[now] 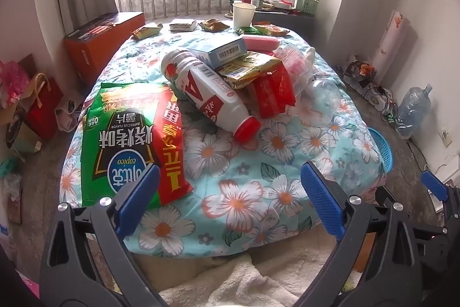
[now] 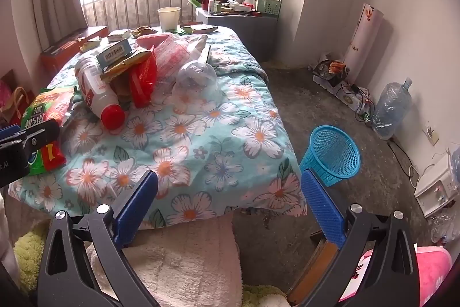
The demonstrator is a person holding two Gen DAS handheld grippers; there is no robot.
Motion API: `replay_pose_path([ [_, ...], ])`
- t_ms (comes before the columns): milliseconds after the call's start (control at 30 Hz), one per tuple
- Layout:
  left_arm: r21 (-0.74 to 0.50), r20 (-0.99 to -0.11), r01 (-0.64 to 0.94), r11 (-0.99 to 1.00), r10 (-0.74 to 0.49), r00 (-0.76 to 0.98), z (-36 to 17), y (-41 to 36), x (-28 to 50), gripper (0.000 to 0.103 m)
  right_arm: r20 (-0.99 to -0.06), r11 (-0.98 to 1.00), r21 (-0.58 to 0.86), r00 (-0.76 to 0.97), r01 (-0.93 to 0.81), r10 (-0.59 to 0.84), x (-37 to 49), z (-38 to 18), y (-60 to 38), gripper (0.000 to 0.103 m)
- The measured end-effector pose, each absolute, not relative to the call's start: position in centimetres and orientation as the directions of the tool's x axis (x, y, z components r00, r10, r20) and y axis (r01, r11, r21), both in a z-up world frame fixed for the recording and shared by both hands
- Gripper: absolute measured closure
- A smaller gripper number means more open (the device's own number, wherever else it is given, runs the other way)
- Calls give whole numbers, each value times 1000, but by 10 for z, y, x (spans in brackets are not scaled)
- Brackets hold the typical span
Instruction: Collect trash
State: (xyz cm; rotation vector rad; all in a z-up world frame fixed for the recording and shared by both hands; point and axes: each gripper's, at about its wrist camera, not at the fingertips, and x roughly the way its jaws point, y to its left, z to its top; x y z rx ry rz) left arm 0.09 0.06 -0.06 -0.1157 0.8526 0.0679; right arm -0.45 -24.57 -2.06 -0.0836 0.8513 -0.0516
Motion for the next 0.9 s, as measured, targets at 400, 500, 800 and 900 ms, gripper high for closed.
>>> replay_pose_path([
  [400, -58, -772, -119, 991, 31, 635, -6, 2, 0, 9, -743, 996, -91, 665, 13, -76, -5, -19, -245, 6],
  [500, -59, -773, -116, 992, 28, 634, -6, 2, 0, 9, -742, 996, -91, 666, 13, -77, -5, -19, -245, 6],
  [800, -58, -772, -116, 992, 29, 635, -7, 3, 0, 9, -746, 996, -88, 662, 14, -76, -5, -18, -247, 6],
  [900, -57, -771, -116, 992, 30, 636, -7, 3, 1, 9, -745, 996, -89, 662, 15, -76, -4, -20, -246, 6],
])
